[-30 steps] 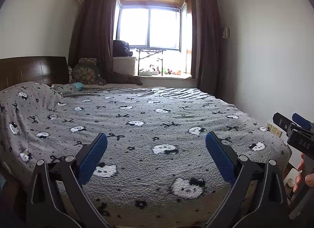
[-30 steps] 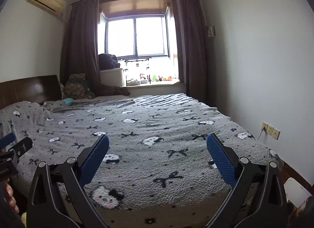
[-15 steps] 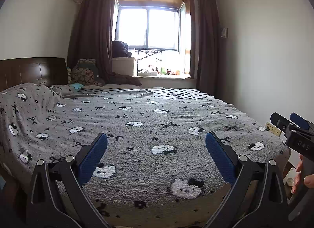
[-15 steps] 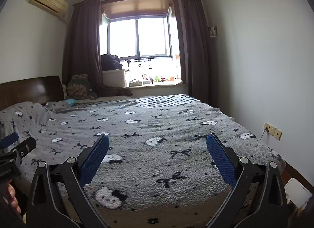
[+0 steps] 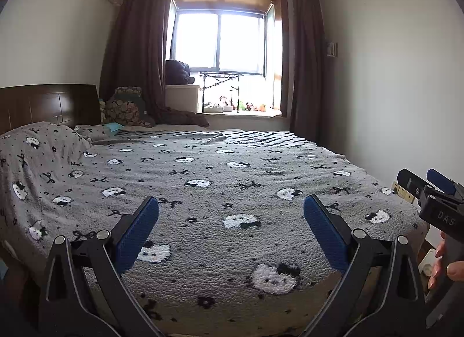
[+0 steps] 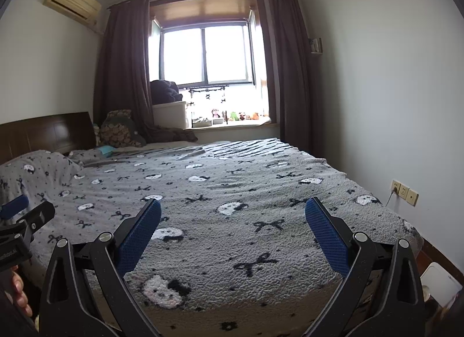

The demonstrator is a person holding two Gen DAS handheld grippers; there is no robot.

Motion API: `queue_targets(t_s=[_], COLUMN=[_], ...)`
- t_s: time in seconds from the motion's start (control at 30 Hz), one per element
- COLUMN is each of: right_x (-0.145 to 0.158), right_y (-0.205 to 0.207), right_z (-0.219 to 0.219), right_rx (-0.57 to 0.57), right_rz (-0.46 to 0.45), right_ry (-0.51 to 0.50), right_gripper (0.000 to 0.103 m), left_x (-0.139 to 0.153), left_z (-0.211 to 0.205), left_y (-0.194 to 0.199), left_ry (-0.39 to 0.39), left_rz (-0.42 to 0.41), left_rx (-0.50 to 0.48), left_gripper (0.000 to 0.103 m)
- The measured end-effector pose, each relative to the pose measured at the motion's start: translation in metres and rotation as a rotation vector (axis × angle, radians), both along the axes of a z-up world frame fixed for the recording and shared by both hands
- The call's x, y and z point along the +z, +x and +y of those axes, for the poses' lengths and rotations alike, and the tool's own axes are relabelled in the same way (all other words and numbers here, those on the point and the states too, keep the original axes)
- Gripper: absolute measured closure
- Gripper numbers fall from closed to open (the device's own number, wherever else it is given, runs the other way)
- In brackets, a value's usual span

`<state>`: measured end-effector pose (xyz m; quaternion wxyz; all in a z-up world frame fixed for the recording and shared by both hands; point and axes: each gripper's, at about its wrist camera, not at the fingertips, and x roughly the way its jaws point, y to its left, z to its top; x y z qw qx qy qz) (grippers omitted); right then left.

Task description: Collect trash

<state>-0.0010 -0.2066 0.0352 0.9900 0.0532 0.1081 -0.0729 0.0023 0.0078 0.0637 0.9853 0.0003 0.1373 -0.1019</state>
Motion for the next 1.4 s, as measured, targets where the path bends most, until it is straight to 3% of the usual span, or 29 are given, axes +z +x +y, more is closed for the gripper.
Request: queue_targets(t_s=[1.4], right_x=[-0.0012], right_y=[0.0006], right_z=[0.0041], right_rx=[0.001], right_rz=[0.004], right_ry=[-0.002], right_gripper=[0.003], left_x=[-0.0013], left_z=[-0.0020], left_y=[-0.0022], left_ry=[0.005], left_rz=[0.004], left_rx=[0.010], left_gripper=[0.008])
